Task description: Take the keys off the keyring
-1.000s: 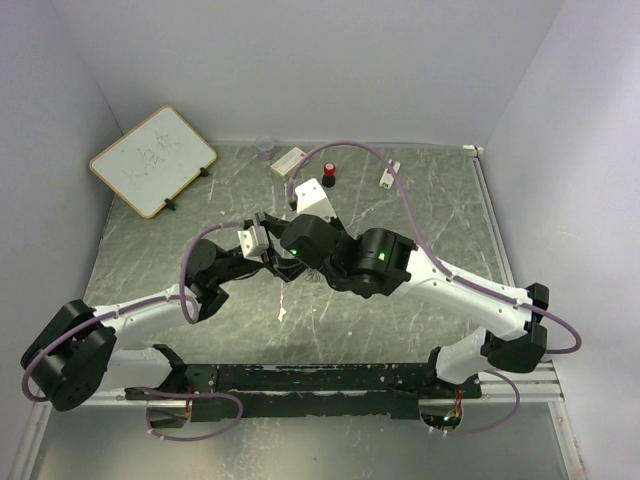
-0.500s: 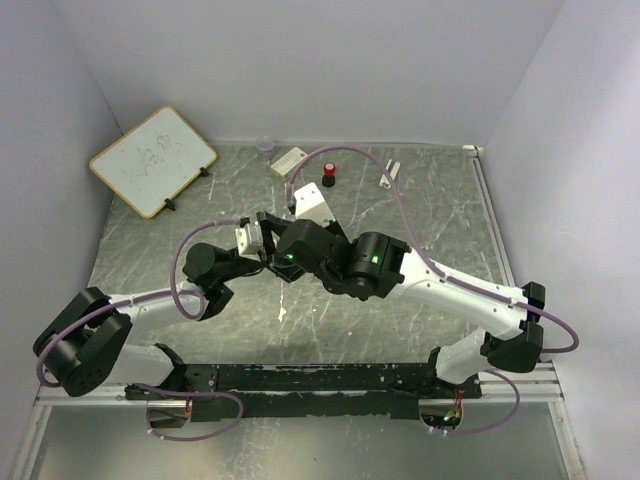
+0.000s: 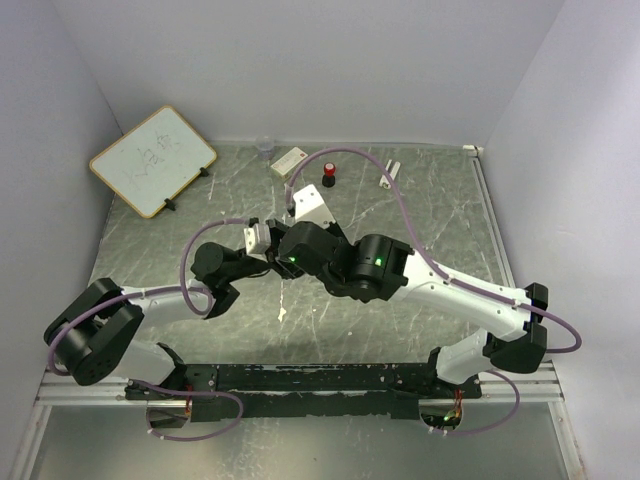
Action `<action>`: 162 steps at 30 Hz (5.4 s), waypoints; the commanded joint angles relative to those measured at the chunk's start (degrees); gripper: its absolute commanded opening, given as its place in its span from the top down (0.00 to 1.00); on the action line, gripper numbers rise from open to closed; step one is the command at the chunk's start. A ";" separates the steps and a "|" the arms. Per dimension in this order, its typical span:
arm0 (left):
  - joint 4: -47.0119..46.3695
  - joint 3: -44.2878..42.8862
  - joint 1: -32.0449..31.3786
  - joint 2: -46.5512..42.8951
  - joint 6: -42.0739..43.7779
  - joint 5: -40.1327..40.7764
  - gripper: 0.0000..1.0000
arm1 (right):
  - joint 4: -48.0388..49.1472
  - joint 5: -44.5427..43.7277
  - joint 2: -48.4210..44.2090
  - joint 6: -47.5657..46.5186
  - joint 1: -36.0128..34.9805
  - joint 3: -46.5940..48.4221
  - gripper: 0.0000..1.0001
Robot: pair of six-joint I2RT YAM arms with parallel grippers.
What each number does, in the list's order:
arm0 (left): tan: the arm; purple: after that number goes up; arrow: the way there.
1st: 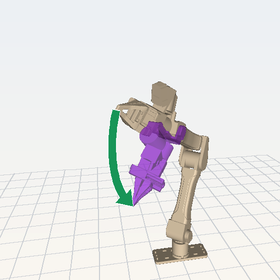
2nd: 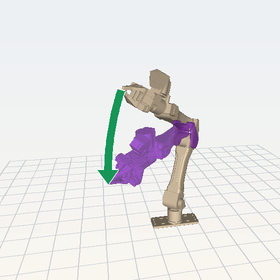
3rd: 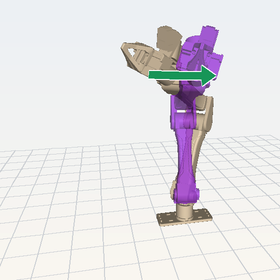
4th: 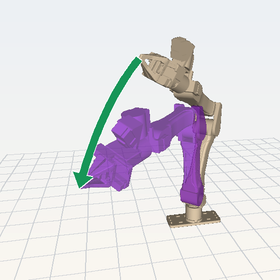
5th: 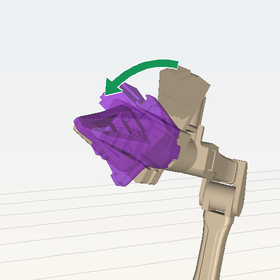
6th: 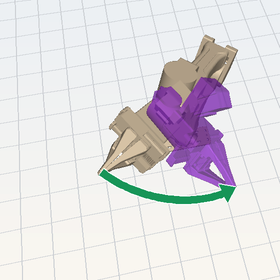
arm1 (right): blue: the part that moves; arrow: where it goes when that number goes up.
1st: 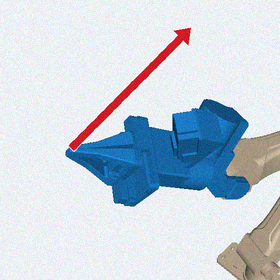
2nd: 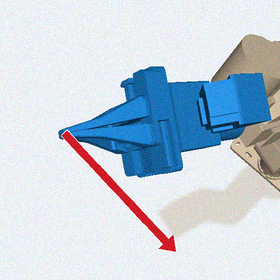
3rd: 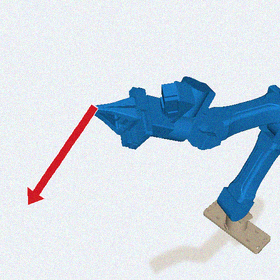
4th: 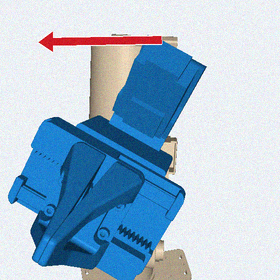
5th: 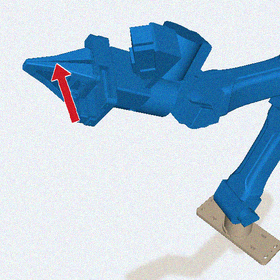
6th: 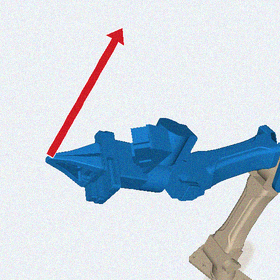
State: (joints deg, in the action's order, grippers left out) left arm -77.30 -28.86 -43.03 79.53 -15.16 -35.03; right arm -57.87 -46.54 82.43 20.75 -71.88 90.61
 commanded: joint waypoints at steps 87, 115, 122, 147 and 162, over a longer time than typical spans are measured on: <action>8.50 -0.81 -0.39 -8.94 5.68 7.41 0.54 | 12.72 -8.40 -10.71 -2.46 -2.70 -9.05 1.00; -4.63 -0.86 -0.37 -0.44 1.27 6.22 0.55 | 13.18 -8.74 -10.34 -2.57 -3.95 -8.78 1.00; -5.21 -0.66 -0.35 0.59 1.76 6.14 0.58 | 12.85 -9.02 -10.04 -2.25 -4.38 -8.35 1.00; -8.51 -0.29 -0.39 2.36 2.30 3.42 0.75 | 13.47 -9.45 -10.86 -2.48 -5.64 -8.69 1.00; -9.56 -0.48 -0.39 2.83 1.42 4.29 0.62 | 13.49 -9.56 -10.84 -2.50 -5.90 -8.70 1.00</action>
State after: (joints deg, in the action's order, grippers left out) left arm -84.23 -28.97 -43.70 82.11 -13.39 -30.22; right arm -45.32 -54.50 72.49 17.96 -77.34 80.66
